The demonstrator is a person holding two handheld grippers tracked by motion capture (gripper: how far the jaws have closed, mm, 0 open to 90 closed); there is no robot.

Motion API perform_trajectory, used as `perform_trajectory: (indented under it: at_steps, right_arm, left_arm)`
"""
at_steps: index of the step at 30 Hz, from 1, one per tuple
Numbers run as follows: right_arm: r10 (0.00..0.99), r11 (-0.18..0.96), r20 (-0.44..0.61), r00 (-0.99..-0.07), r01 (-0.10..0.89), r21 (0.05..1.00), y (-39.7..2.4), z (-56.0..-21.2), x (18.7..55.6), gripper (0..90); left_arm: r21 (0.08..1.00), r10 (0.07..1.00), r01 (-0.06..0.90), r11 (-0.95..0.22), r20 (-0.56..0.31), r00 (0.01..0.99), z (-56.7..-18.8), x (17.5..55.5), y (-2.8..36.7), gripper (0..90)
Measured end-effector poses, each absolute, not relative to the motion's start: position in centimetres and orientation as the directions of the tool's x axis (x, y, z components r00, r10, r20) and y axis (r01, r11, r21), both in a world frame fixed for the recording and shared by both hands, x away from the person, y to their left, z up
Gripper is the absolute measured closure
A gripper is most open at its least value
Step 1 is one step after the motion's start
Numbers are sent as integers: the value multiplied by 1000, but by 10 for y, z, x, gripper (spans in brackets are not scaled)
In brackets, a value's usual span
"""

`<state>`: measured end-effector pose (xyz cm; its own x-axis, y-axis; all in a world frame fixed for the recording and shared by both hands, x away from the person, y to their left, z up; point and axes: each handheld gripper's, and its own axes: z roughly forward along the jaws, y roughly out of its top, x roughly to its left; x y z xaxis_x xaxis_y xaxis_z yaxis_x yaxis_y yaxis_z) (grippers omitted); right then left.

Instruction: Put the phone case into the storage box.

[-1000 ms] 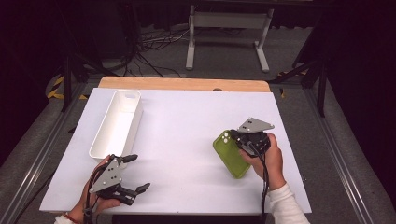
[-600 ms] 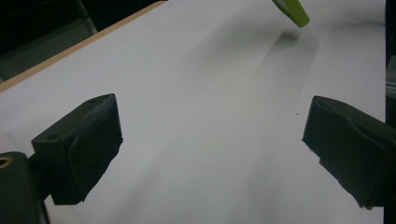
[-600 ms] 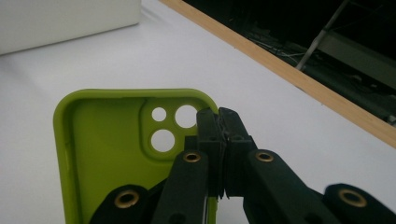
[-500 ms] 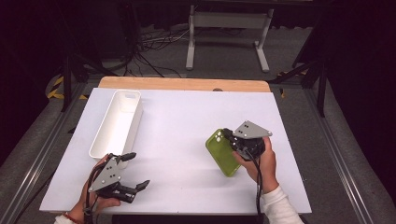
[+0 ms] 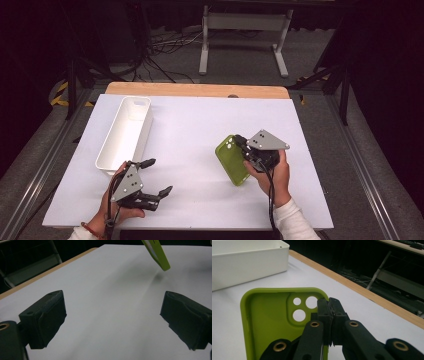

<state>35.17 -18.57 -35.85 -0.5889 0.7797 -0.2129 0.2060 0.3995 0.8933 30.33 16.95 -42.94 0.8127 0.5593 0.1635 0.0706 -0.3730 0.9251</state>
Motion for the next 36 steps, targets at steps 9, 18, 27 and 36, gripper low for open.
perform_trajectory:
  at_steps: [9, 18, 27, 36]
  right_arm:
    - [781, 385, -216, -587, 180, 905, -175, -361, 348, 893]
    - [765, 395, -235, -600, 149, 906, -161, -364, 341, 893]
    - [776, 377, -247, -580, 113, 919, -153, -367, 336, 892]
    - [782, 367, -256, -568, 88, 926, -145, -369, 330, 893]
  left_arm:
    - [944, 543, 49, -325, 144, 827, -419, 313, 147, 91]
    - [956, 521, 23, -294, 140, 842, -407, 314, 119, 103]
    - [964, 523, 37, -264, 111, 845, -402, 321, 106, 124]
    - [967, 552, 82, -243, 68, 831, -401, 328, 93, 214]
